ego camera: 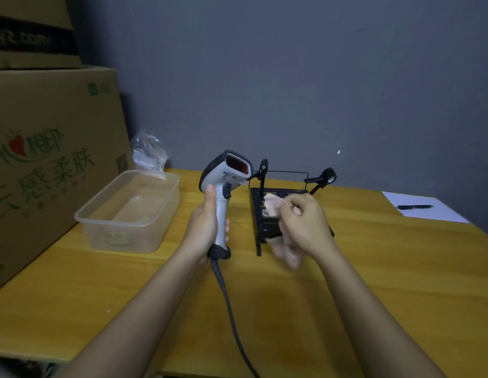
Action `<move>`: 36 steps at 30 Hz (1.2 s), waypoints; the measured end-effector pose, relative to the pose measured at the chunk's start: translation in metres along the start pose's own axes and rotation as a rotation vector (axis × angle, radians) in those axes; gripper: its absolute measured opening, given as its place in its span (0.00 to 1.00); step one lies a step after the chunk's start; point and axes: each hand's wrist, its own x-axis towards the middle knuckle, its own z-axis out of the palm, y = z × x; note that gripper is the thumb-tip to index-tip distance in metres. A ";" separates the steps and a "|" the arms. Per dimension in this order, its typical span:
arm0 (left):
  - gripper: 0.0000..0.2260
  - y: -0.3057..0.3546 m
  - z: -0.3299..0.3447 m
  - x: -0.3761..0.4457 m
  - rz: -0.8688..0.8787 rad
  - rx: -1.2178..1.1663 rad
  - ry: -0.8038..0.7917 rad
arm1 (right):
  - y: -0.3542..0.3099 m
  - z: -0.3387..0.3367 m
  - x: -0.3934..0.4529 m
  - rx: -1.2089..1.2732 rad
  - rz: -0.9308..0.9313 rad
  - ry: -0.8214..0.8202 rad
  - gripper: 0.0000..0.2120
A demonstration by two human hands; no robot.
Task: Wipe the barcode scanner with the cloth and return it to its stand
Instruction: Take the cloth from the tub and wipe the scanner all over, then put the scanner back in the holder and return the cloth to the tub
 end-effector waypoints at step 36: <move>0.14 0.069 0.215 0.047 0.076 0.368 -0.572 | 0.055 -0.105 0.058 0.039 0.159 -0.187 0.27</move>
